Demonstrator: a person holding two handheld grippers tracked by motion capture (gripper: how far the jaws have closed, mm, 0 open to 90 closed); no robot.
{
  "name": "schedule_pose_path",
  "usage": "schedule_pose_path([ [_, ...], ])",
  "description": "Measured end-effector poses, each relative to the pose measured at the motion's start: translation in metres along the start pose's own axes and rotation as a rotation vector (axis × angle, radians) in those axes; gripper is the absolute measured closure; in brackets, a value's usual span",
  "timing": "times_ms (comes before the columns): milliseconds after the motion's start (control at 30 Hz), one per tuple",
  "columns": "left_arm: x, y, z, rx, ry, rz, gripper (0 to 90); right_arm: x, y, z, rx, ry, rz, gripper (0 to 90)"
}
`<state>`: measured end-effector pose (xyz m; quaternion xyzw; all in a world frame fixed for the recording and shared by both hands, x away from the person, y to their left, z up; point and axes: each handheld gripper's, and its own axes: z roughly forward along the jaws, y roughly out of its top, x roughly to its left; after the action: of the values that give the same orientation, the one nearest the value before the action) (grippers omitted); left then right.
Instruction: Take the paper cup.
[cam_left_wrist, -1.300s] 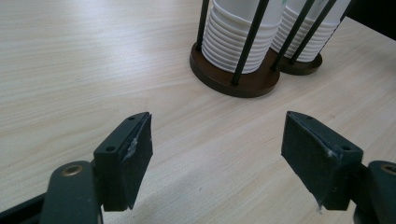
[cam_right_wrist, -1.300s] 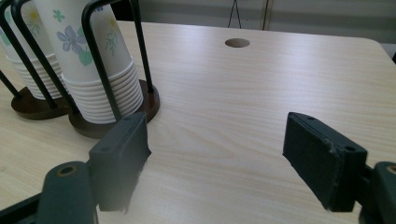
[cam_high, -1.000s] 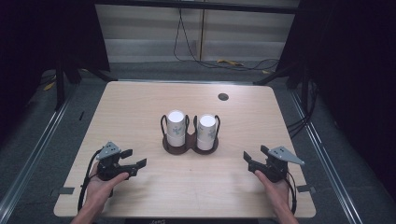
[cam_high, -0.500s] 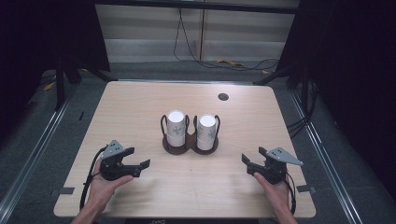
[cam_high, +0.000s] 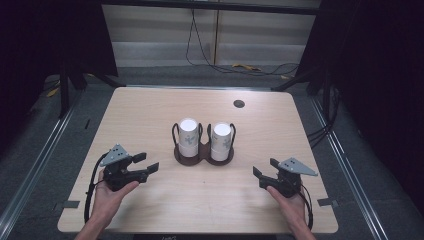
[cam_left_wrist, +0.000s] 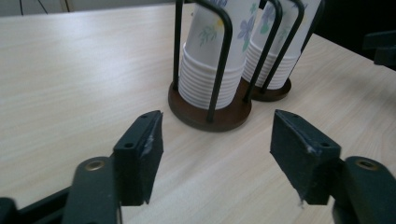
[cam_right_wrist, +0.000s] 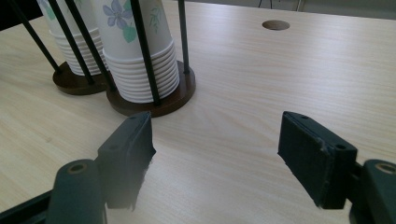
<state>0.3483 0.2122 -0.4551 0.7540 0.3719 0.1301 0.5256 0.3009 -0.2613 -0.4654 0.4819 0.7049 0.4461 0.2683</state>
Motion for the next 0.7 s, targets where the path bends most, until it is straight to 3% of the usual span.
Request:
schedule_pose_path([
  [100,0.001,0.006,0.000,0.012,-0.033,-0.035,40.2,0.001,0.000,0.001,0.000,0.002,0.000,27.2],
  [300,0.000,0.015,0.002,-0.001,-0.026,-0.015,46.0,0.006,0.001,0.002,0.003,0.015,-0.007,27.7],
  [367,-0.001,0.019,0.003,0.017,-0.021,-0.013,46.8,0.008,0.002,0.002,0.000,0.022,-0.014,27.7],
  [500,-0.005,0.026,0.006,-0.016,-0.032,0.015,48.7,0.010,0.002,0.002,-0.001,0.035,-0.018,27.7],
  [700,-0.009,0.039,0.019,0.012,-0.073,0.019,36.5,0.012,0.002,0.001,-0.002,0.042,-0.022,27.7],
])
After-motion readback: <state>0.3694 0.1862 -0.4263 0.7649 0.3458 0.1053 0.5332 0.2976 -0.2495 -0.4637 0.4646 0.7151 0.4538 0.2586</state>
